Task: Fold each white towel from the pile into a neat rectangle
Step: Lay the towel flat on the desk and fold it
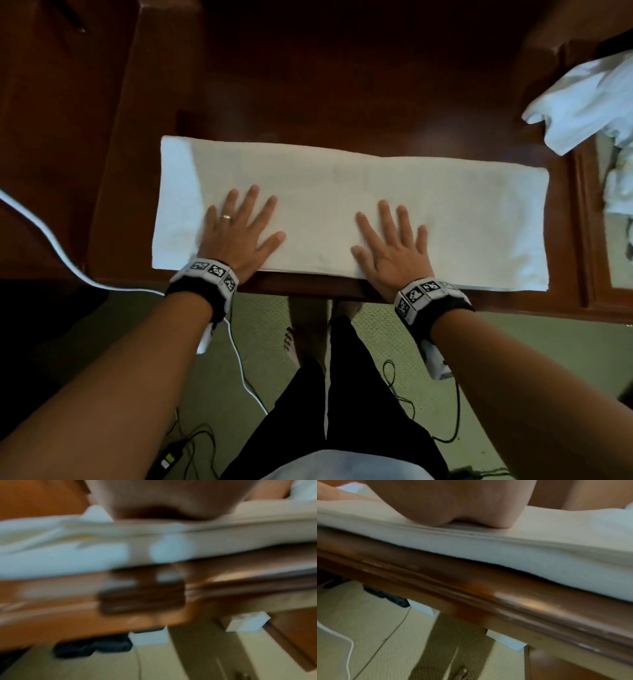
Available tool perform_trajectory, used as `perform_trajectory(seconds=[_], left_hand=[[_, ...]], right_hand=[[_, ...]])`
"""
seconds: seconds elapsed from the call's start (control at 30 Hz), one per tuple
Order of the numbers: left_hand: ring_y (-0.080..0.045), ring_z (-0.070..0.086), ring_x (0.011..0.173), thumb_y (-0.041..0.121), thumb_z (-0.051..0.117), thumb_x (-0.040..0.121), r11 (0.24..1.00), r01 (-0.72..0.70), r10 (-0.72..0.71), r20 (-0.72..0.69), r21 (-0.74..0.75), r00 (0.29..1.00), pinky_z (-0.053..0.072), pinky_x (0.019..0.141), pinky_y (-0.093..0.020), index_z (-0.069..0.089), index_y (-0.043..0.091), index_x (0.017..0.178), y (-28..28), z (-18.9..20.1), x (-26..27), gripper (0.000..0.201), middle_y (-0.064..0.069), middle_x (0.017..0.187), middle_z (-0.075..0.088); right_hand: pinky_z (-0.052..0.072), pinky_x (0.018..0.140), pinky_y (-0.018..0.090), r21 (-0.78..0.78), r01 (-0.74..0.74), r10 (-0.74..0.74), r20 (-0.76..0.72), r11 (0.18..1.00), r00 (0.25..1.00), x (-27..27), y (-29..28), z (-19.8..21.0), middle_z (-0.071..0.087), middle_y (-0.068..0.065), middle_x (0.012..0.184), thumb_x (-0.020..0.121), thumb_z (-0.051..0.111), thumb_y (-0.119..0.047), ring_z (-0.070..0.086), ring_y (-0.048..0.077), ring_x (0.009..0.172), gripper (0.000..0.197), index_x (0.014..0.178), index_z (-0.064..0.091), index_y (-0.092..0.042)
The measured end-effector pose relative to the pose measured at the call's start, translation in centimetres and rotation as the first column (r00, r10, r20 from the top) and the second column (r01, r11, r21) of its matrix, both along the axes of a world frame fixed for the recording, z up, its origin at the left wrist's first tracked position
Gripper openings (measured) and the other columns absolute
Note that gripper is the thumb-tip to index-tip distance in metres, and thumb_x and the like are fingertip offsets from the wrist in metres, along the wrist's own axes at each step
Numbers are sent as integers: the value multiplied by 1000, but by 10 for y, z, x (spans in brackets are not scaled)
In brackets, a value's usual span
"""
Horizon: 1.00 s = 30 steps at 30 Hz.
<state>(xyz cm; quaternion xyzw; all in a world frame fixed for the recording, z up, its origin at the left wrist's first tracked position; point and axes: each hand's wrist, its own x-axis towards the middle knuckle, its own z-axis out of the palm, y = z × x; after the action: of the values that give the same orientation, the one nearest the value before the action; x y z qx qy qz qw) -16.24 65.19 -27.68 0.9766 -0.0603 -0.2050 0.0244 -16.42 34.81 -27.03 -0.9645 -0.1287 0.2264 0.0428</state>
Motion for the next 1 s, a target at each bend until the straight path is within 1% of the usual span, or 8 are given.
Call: perform_trajectory(seconds=[0.13,0.23,0.3,0.43,0.57,0.8,0.9,1.0], left_hand=[[-26,-12,154,80,5,90,974,-214,218,-43,69,975,5,121,-60,-13,38,157,60,-2,-15,80,7,166,-20],[-30,-1,154,69,27,95,943,-325,323,32,80,946,10,119,-65,3,25,160,57,9,-6,81,-5,168,-3],[-31,2,154,64,34,96,960,-280,276,102,23,956,9,121,-61,9,21,160,28,14,6,81,-10,168,4],[-31,-1,154,72,15,90,996,-45,50,63,-78,997,7,121,-59,6,32,160,-50,2,9,81,-5,169,-2],[-33,-8,154,77,11,89,995,-96,97,40,-36,994,2,119,-63,-6,40,158,-65,-17,7,80,0,168,-15],[-37,-9,153,84,15,83,990,-139,140,45,-28,989,2,118,-65,-8,46,155,-65,-18,15,85,3,167,-16],[-37,-14,152,87,21,84,985,-174,174,-4,-20,985,0,119,-65,-12,48,153,-63,-12,18,86,4,166,-22],[-35,-16,152,89,23,80,981,-194,195,-79,22,978,1,119,-65,-17,50,152,-52,-4,22,91,5,163,-29]], right_hand=[[-1,119,61,-30,-45,44,-37,999,998,-2,-6,2,-23,-2,163,97,11,-68,-22,30,149,66,155,-9,-43],[12,118,60,52,16,-18,30,999,999,11,8,14,14,9,163,93,23,-66,12,40,148,66,150,30,-33],[24,114,59,138,17,-33,114,990,993,23,22,18,35,14,153,91,28,-61,31,43,138,65,139,48,-22],[12,118,59,90,-77,67,105,993,992,34,44,4,7,8,166,97,26,-62,7,40,150,66,156,21,-31],[2,121,55,31,-89,85,98,996,992,34,-8,-14,-11,1,166,96,20,-71,-12,32,152,71,157,3,-39],[-5,121,52,-95,399,-397,36,912,917,14,-171,-3,-22,-5,163,93,16,-76,-19,24,151,72,153,-10,-46],[1,122,48,-3,471,-470,59,882,880,6,-188,-2,-6,2,166,100,29,-61,-5,31,152,63,156,13,-37],[27,114,43,227,542,-579,150,809,801,6,-188,5,27,17,158,100,47,-17,32,44,136,44,144,46,-12]])
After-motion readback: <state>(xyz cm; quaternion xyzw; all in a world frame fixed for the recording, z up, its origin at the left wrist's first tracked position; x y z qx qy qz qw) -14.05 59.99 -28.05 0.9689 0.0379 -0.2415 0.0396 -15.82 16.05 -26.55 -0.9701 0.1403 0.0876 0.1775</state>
